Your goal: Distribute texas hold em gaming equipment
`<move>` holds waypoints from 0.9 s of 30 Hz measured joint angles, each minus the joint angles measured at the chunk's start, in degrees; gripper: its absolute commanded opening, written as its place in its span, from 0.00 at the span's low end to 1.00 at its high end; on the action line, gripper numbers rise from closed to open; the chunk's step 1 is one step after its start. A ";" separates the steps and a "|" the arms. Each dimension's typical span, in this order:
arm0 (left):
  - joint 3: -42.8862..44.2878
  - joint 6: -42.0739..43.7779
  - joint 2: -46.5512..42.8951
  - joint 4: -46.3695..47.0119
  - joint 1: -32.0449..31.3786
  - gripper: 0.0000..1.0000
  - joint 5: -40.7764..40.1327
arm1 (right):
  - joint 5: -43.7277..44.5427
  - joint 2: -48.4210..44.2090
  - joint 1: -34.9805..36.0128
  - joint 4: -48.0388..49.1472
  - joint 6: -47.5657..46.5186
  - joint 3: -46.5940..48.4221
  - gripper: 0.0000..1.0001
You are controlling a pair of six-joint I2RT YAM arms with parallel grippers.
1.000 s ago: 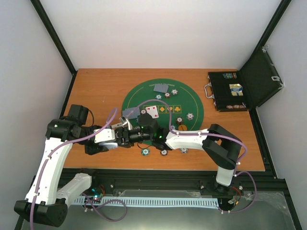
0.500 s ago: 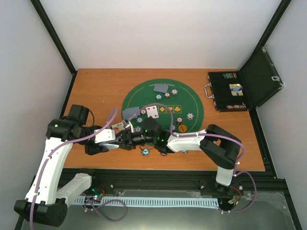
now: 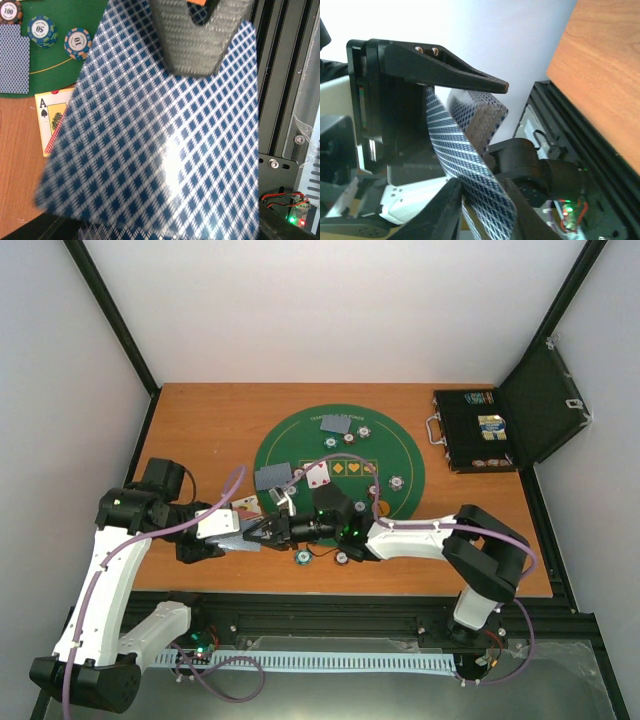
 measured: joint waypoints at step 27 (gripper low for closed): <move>0.00 -0.04 -0.02 0.00 0.00 0.04 0.09 | 32.74 -0.74 -16.61 -62.90 -52.48 33.14 0.03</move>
